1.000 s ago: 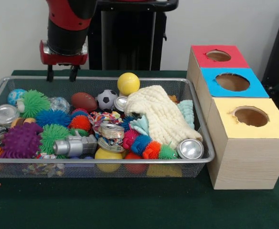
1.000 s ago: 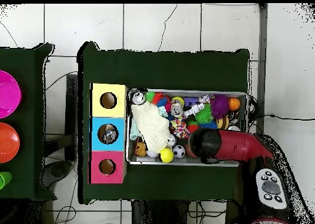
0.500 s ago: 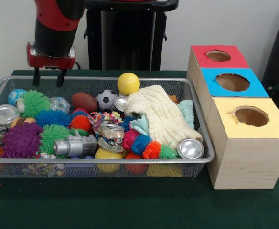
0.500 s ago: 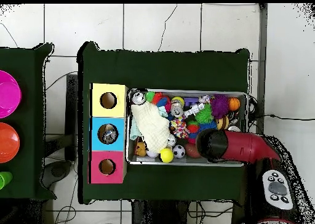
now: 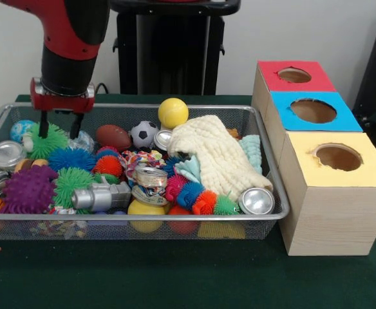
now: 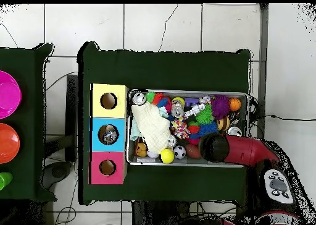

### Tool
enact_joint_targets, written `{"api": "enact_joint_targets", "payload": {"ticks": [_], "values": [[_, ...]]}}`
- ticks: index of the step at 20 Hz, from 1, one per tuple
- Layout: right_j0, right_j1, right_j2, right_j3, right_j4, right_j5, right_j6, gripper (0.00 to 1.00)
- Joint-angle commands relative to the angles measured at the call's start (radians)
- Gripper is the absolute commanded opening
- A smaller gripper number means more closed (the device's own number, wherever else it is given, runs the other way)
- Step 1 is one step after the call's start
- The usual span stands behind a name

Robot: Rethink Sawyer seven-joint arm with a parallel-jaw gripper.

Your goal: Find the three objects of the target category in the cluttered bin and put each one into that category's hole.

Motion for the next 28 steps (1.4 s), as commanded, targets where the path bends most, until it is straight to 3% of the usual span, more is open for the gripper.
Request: {"api": "enact_joint_targets", "payload": {"ticks": [1,17,24,28], "values": [[-0.007,0.089,0.096,-0.001,-0.015,0.015,0.060,1.00],[-0.080,0.129,0.173,0.004,0.023,0.125,-0.006,1.00],[-0.145,0.122,0.233,0.058,0.015,0.103,-0.027,1.00],[-0.055,0.167,0.121,-0.024,-0.018,0.216,0.023,1.00]]}}
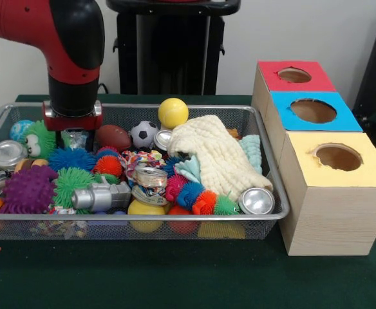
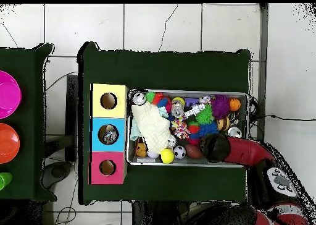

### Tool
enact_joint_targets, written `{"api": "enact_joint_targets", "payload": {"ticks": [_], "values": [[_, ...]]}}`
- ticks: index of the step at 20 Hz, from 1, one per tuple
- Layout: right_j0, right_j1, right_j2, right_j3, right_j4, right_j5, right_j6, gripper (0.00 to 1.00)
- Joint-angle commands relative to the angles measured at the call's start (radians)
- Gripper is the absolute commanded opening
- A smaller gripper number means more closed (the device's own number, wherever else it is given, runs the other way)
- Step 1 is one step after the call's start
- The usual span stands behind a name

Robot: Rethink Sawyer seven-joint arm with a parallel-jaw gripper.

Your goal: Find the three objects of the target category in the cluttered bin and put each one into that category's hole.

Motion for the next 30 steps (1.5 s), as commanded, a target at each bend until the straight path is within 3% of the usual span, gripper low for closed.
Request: {"api": "enact_joint_targets", "payload": {"ticks": [1,5,8,12,15,19,21,24,30], "values": [[0.066,0.104,-0.007,-0.046,-0.022,0.228,0.034,1.00],[0.077,0.139,-0.031,-0.096,-0.017,0.295,0.034,1.00],[0.055,0.130,-0.012,-0.089,0.000,0.327,0.011,1.00],[-0.012,0.004,0.074,0.029,0.037,0.356,-0.072,1.00],[-0.024,-0.009,0.086,0.043,0.032,0.355,-0.070,1.00],[0.007,0.057,0.053,-0.039,-0.001,0.399,-0.030,1.00],[0.027,0.138,0.019,-0.122,-0.030,0.427,-0.006,1.00],[0.020,0.215,0.012,-0.185,-0.053,0.362,0.016,1.00],[0.029,0.273,0.005,-0.231,-0.063,0.309,0.048,1.00]]}}
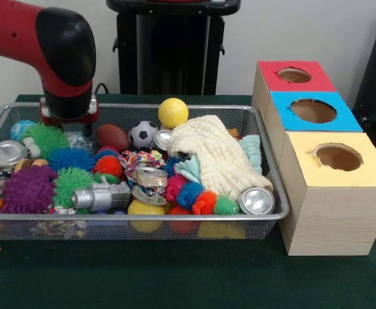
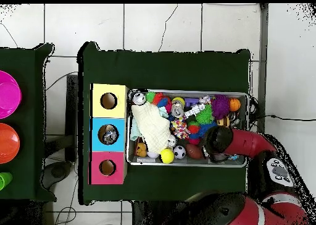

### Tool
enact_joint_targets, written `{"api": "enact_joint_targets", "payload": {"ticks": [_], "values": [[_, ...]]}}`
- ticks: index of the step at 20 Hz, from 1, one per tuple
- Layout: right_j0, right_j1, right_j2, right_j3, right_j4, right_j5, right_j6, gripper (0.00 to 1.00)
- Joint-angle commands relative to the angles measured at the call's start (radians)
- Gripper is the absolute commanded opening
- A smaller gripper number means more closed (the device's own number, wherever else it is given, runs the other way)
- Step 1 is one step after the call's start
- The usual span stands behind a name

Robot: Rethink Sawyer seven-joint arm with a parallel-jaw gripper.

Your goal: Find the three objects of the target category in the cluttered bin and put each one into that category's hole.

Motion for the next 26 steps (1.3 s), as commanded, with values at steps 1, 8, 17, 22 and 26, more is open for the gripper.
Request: {"api": "enact_joint_targets", "payload": {"ticks": [1,8,17,22,26], "values": [[0.003,0.201,0.038,-0.091,-0.069,-0.063,0.054,1.00],[-0.023,0.184,0.054,-0.048,-0.096,-0.255,0.072,1.00],[-0.058,0.100,0.112,0.044,-0.119,-0.544,0.106,1.00],[-0.056,0.063,0.125,0.083,-0.134,-0.654,0.111,1.00],[-0.072,0.066,0.146,0.091,-0.137,-0.669,0.088,0.00]]}}
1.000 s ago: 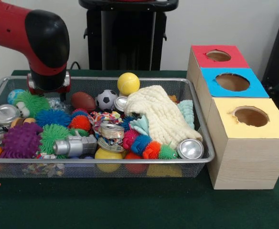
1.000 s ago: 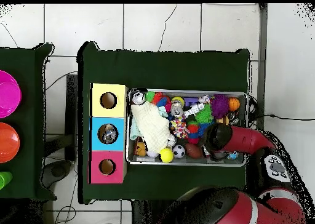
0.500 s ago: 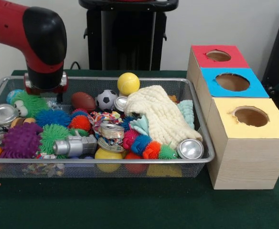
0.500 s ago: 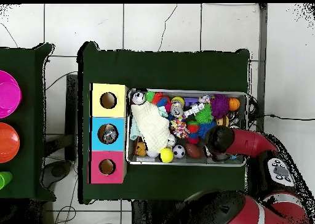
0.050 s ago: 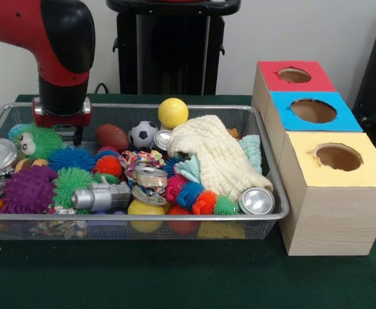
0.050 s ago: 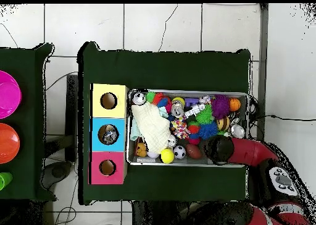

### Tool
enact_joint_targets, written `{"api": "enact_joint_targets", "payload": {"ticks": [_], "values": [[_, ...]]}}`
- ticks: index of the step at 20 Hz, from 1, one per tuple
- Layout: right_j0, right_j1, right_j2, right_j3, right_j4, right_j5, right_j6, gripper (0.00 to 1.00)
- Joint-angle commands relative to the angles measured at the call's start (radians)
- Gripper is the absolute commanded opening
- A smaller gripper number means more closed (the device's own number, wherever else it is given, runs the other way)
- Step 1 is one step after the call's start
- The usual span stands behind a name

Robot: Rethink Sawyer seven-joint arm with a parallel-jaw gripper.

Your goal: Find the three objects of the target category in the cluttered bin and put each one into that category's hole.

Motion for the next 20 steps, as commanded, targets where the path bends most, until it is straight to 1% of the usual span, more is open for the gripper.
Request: {"api": "enact_joint_targets", "payload": {"ticks": [1,6,11,20], "values": [[-0.056,0.125,0.158,-0.009,-0.083,-0.347,0.087,0.00],[-0.077,0.135,0.185,-0.009,-0.100,-0.416,0.086,0.00],[-0.073,0.139,0.178,-0.012,-0.123,-0.485,0.110,0.00],[-0.065,0.146,0.167,-0.020,-0.138,-0.526,0.131,0.00]]}}
